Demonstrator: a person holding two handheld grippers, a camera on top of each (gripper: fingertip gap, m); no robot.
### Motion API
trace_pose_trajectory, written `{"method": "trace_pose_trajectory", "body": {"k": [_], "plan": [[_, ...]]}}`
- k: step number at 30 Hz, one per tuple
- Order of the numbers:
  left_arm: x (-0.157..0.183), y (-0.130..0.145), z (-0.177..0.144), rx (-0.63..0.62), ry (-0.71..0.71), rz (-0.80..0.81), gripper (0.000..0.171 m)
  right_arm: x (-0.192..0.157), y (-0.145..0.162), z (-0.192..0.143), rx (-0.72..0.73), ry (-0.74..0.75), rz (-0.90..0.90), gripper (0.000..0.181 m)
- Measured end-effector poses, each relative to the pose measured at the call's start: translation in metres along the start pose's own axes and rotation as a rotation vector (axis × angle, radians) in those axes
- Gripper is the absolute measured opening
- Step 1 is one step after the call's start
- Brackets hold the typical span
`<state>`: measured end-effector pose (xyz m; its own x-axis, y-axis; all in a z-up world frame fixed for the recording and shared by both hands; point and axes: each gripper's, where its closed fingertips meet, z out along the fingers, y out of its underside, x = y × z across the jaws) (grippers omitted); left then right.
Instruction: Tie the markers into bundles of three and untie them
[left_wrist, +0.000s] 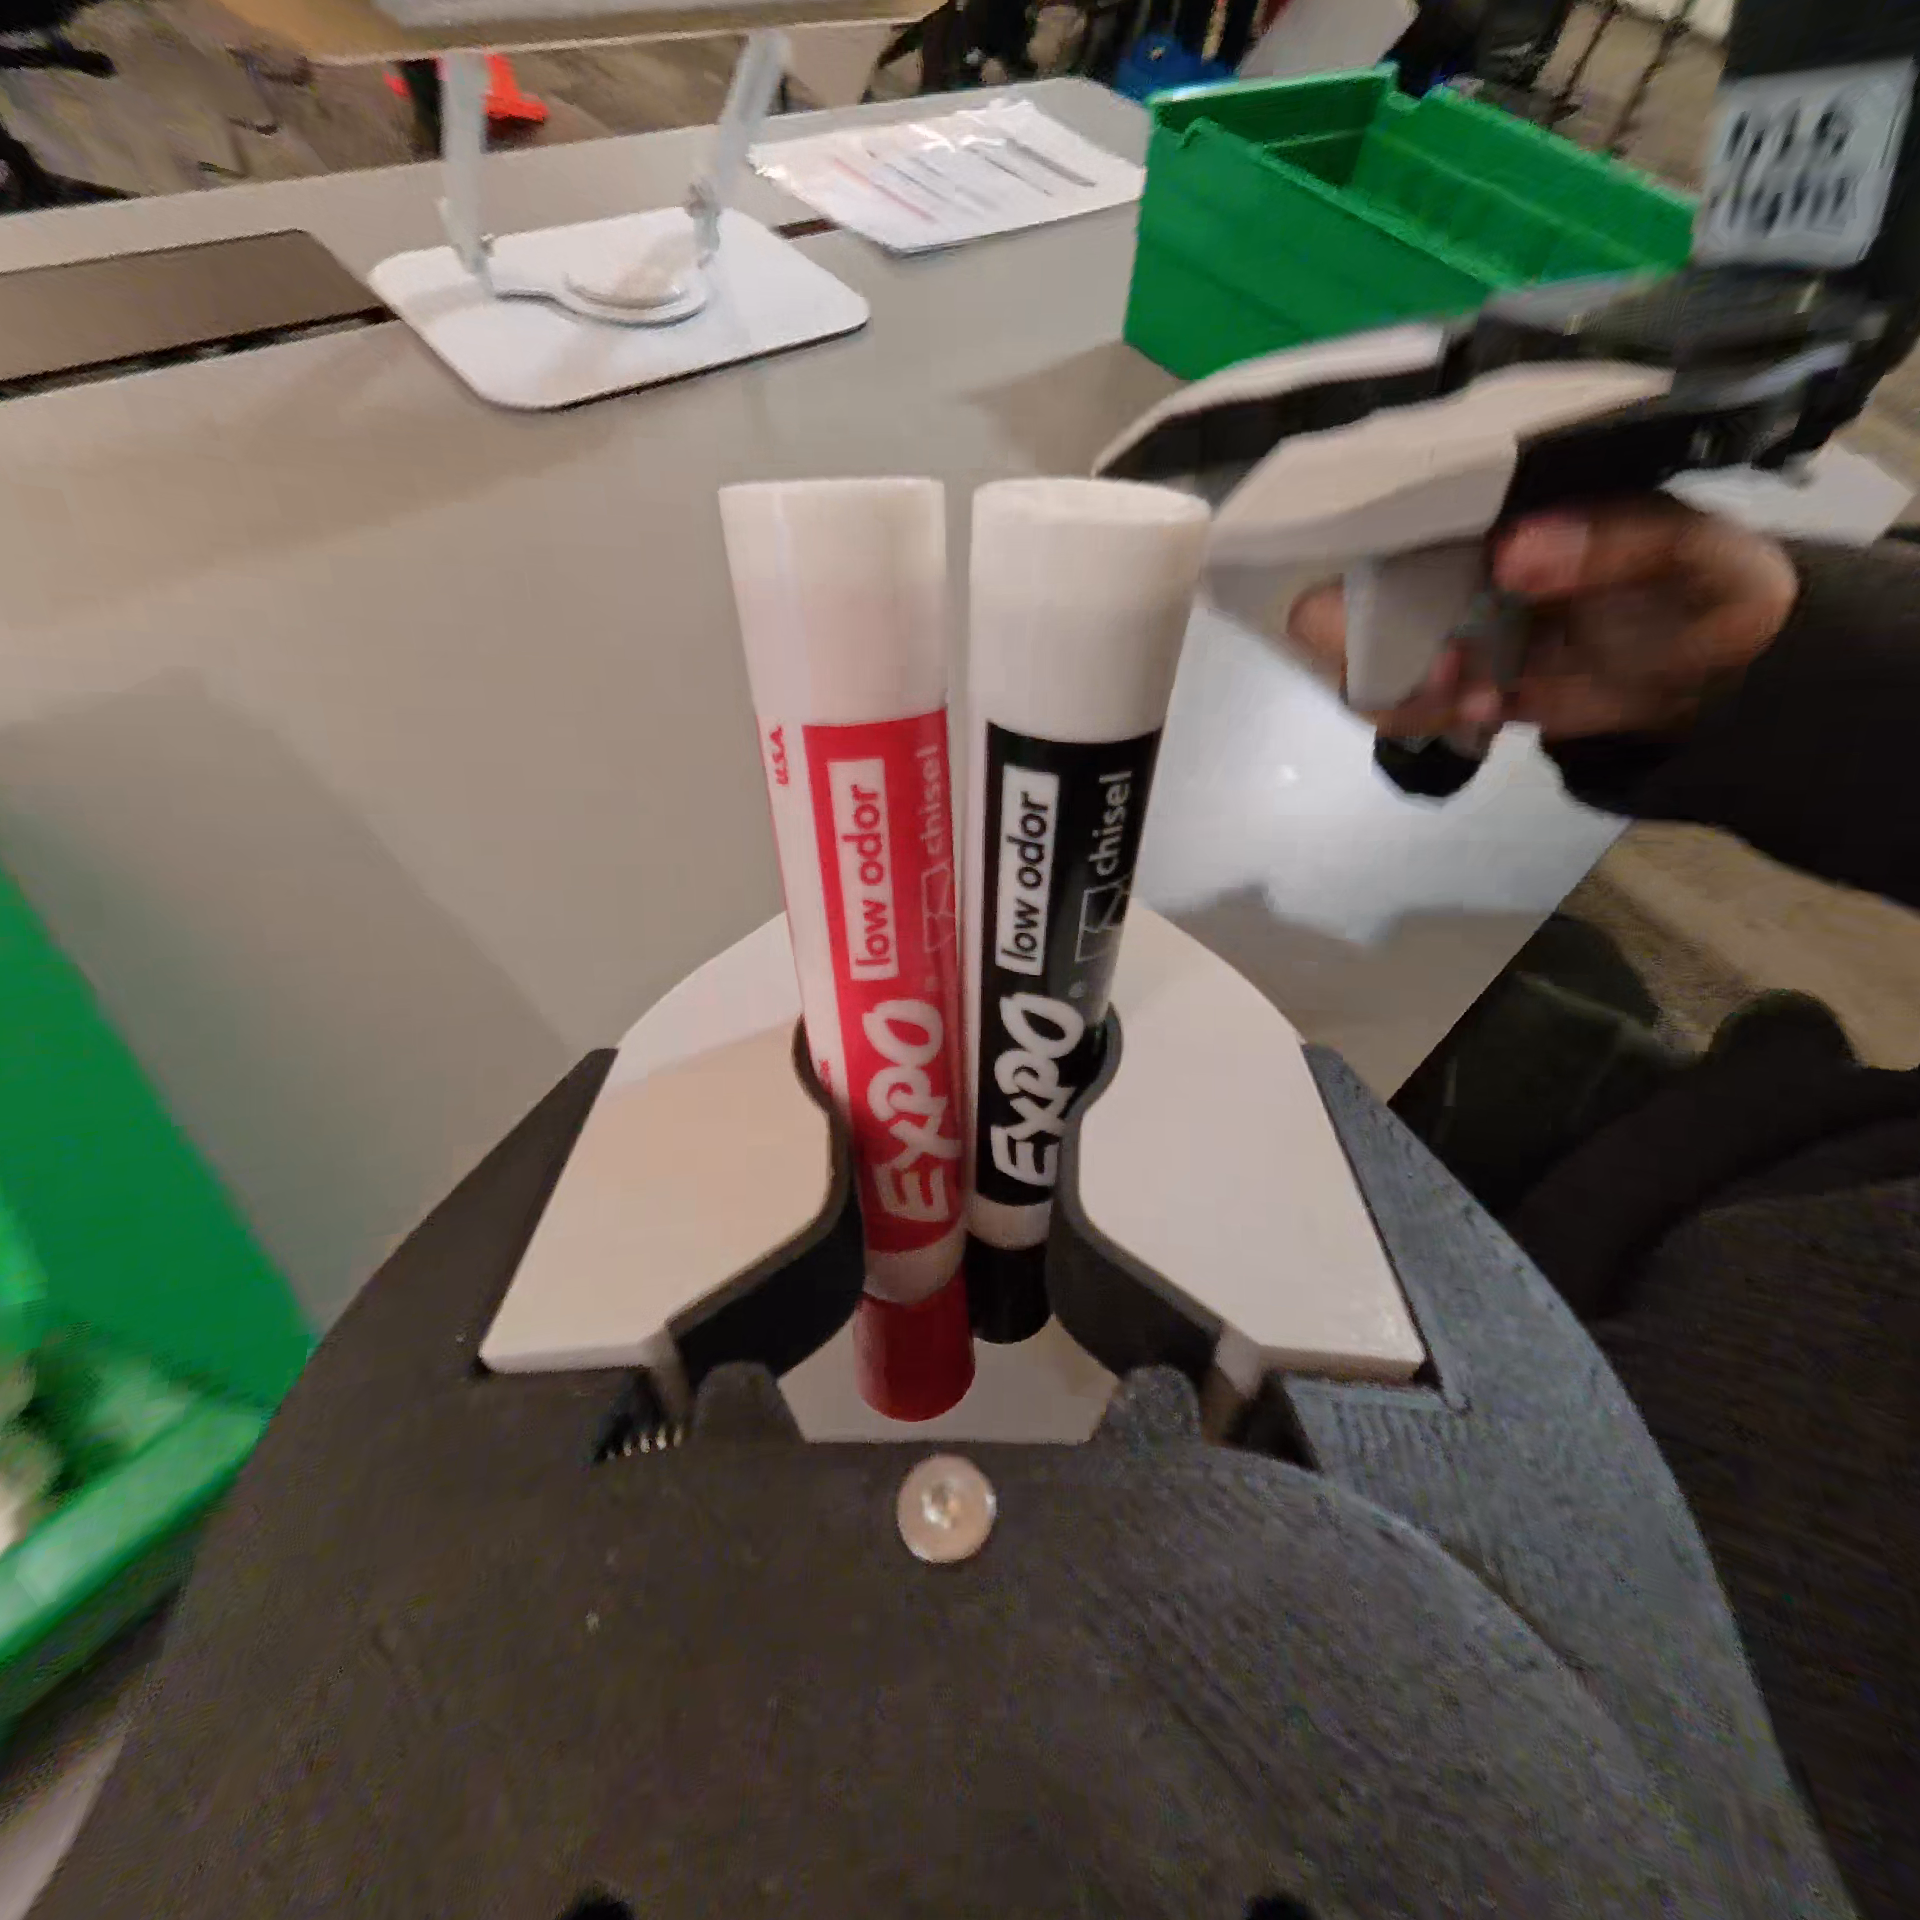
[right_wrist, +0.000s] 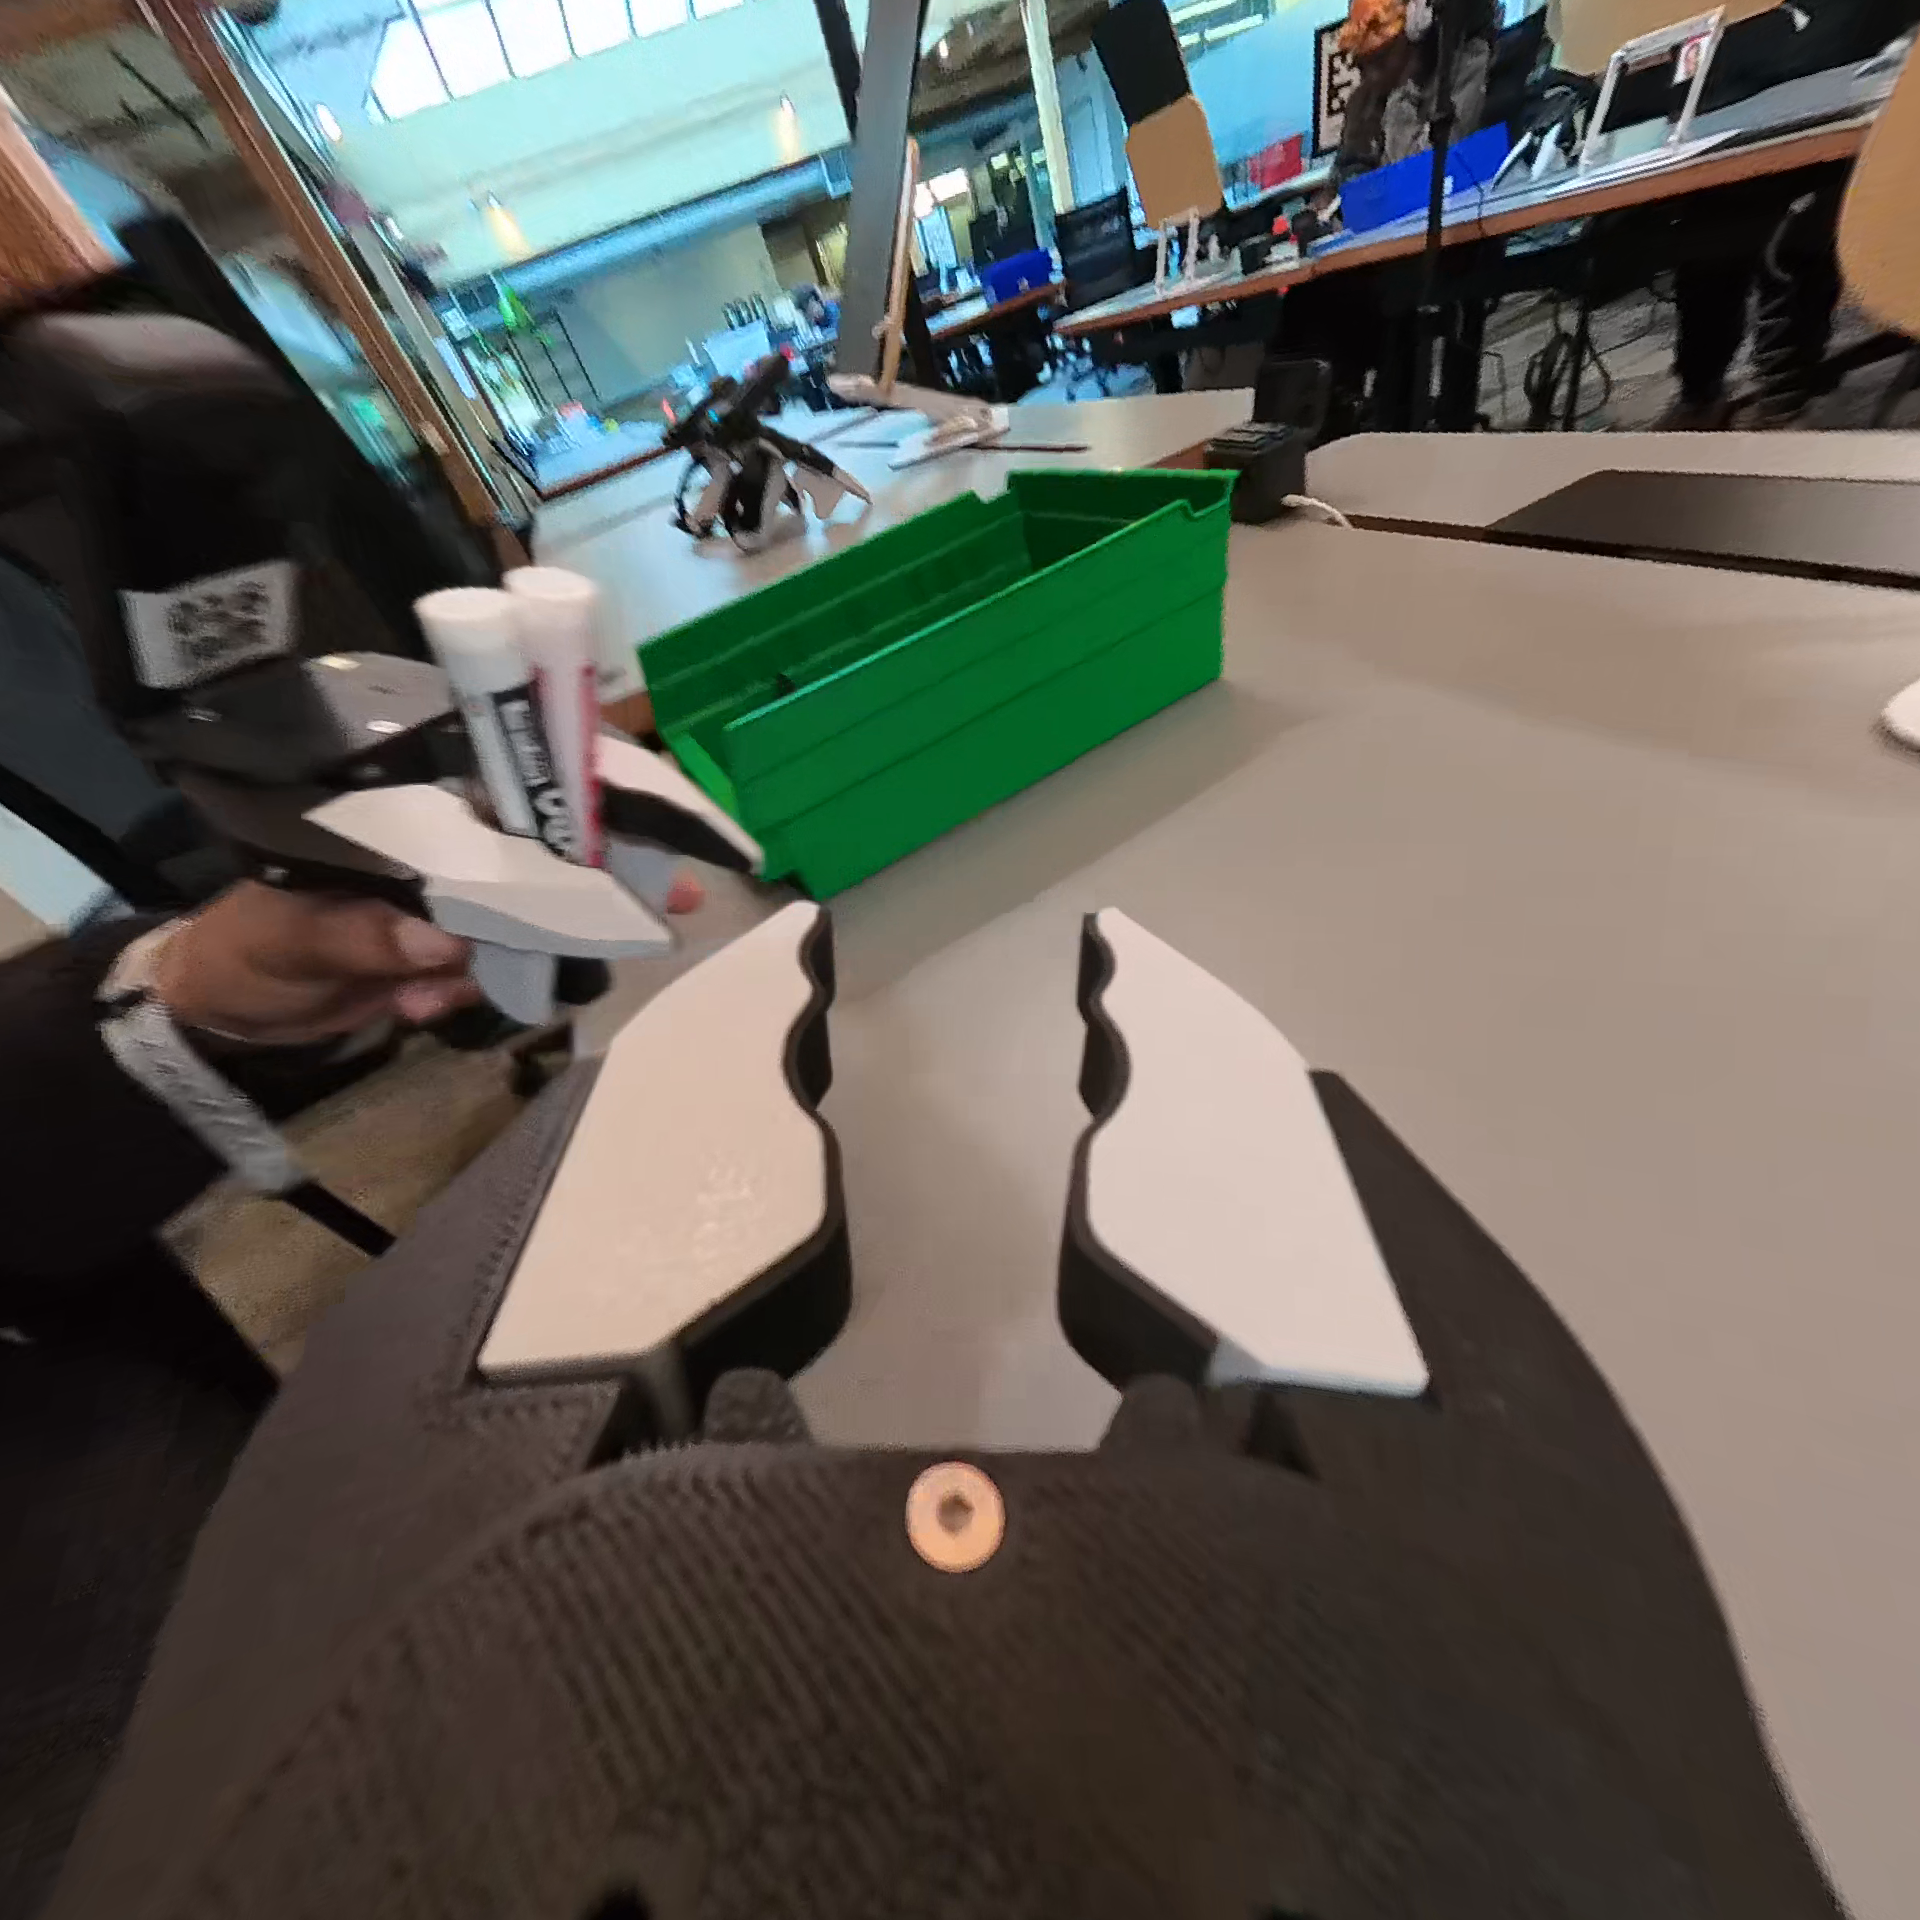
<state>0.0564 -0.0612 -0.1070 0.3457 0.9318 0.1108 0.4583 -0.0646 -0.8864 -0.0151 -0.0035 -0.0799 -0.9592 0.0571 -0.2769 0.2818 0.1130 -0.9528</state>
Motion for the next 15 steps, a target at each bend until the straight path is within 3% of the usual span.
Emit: {"method": "trace_pose_trajectory", "body": {"k": [4, 8, 11, 15], "plan": [[-0.013, 0.029, -0.029, -0.019, -0.057, -0.060, 0.041, -0.003, -0.016, 0.043, -0.138, -0.027, -0.202, 0.038], [-0.018, 0.040, -0.043, -0.012, -0.047, -0.119, 0.041, -0.040, -0.043, 0.131, -0.313, -0.153, -0.368, 0.045], [-0.022, 0.059, -0.036, -0.078, -0.048, -0.105, 0.041, -0.081, -0.057, 0.208, -0.421, -0.287, -0.496, 0.045], [-0.021, 0.063, -0.038, -0.083, -0.036, -0.106, 0.041, -0.108, -0.022, 0.290, -0.725, -0.389, -0.666, 0.039]]}}
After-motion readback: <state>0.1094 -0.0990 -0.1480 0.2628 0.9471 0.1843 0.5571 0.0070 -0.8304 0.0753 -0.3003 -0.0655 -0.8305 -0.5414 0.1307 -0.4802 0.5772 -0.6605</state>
